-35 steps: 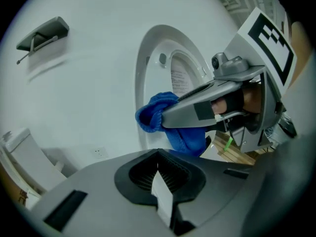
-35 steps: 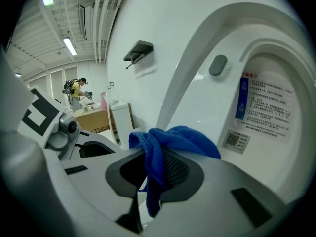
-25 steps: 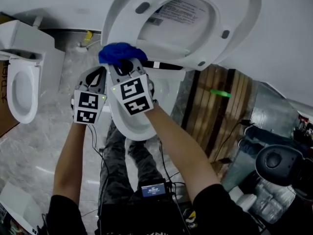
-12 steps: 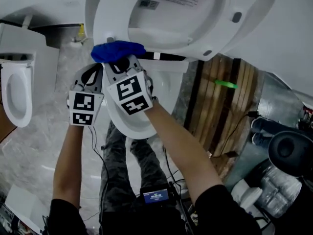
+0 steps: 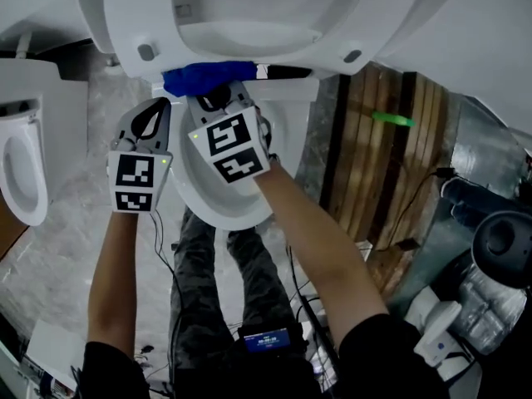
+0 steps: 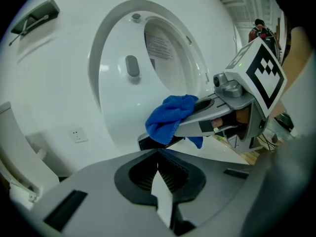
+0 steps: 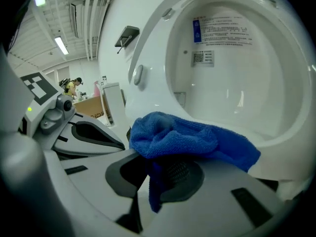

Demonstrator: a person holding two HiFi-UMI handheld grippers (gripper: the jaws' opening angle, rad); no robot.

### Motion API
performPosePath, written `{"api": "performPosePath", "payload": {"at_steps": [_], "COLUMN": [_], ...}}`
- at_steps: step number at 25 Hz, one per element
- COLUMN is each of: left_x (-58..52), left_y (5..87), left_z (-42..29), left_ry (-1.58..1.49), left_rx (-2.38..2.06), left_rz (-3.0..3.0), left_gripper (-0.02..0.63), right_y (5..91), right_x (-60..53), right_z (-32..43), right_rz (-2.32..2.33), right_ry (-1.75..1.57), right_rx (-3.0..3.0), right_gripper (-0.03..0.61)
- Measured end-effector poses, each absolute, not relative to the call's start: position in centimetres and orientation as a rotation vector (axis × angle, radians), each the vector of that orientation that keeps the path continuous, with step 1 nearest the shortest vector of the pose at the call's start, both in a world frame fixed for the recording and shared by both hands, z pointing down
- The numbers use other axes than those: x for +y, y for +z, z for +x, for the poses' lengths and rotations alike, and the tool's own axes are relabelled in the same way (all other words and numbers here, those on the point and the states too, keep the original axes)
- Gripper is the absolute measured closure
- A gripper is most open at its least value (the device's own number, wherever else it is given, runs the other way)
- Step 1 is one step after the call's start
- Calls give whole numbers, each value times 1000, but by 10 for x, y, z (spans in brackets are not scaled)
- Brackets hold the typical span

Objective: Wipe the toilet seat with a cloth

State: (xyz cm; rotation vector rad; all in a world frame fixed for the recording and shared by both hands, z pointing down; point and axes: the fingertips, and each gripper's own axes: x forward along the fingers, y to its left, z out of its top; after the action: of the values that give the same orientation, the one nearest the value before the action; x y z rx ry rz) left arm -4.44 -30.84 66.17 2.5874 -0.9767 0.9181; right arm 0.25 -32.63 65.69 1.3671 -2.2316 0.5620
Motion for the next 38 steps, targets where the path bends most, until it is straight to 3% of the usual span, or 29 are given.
{"api": "performPosePath", "payload": {"at_steps": [21, 38], "left_x": [-286, -265], "left_y": [661, 609], "left_z": [61, 125], "left_ry": [936, 906], "left_rx": [-794, -689], "left_rz": [2715, 2830], "left_gripper": [601, 601], "right_y": [665, 602], "right_x": [-296, -278], "right_z": [141, 214], "right_rz": [1614, 1755], "right_ry": [626, 573], "right_rx": [-2063, -1994], "right_gripper": [517, 517]}}
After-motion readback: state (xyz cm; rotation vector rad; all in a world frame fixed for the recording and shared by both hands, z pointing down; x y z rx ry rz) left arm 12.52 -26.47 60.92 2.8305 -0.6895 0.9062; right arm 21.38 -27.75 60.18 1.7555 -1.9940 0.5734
